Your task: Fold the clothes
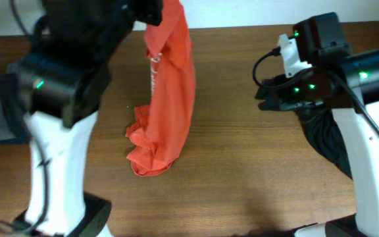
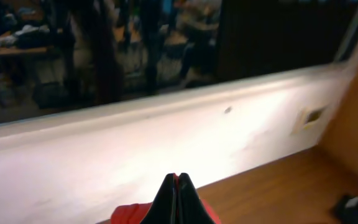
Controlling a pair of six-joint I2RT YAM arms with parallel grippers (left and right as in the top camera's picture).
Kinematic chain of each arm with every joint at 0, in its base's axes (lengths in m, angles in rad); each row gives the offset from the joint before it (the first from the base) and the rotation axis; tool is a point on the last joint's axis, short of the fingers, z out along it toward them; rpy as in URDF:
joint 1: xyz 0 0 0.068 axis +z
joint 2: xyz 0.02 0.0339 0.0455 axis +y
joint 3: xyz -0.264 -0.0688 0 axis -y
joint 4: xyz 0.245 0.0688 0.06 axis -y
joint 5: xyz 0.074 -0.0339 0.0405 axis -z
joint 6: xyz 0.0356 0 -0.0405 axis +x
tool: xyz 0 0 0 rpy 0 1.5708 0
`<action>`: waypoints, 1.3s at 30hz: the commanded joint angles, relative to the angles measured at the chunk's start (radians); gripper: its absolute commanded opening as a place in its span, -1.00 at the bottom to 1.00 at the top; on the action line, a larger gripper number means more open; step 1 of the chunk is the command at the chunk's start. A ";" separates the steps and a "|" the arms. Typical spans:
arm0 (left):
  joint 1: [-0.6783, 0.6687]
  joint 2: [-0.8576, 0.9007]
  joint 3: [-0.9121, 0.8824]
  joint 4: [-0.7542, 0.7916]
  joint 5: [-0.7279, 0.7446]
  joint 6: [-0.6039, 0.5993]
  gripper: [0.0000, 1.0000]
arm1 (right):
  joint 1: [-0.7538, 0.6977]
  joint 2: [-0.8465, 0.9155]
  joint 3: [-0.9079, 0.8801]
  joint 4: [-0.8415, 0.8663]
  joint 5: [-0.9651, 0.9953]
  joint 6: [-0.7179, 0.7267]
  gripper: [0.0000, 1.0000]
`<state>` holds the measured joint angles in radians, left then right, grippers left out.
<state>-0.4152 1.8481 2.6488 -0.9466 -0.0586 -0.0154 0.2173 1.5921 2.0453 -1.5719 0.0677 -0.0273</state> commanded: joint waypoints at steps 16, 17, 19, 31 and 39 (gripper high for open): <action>0.272 0.096 0.004 -0.232 -0.638 -0.067 -0.99 | 0.070 0.027 -0.017 0.031 -0.301 -0.122 -0.16; 0.266 0.092 0.004 -0.228 -0.639 -0.066 -0.99 | 0.107 0.048 -0.036 0.057 -0.304 -0.122 -0.16; 0.269 0.090 0.004 -0.218 -0.659 -0.066 -0.99 | 0.175 0.079 -0.067 0.101 -0.304 -0.114 -0.16; 0.310 0.091 0.004 -0.220 -0.671 -0.067 -0.99 | 0.515 0.256 -0.339 0.715 -0.304 0.019 -0.14; 0.360 0.091 0.004 -0.226 -0.628 -0.067 -0.99 | 0.621 0.384 -0.406 0.937 -0.266 0.150 -0.03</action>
<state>-0.0830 1.9709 2.6434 -1.1713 -0.7067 -0.0723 0.8249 1.9259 1.6505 -0.6552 -0.2165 0.0486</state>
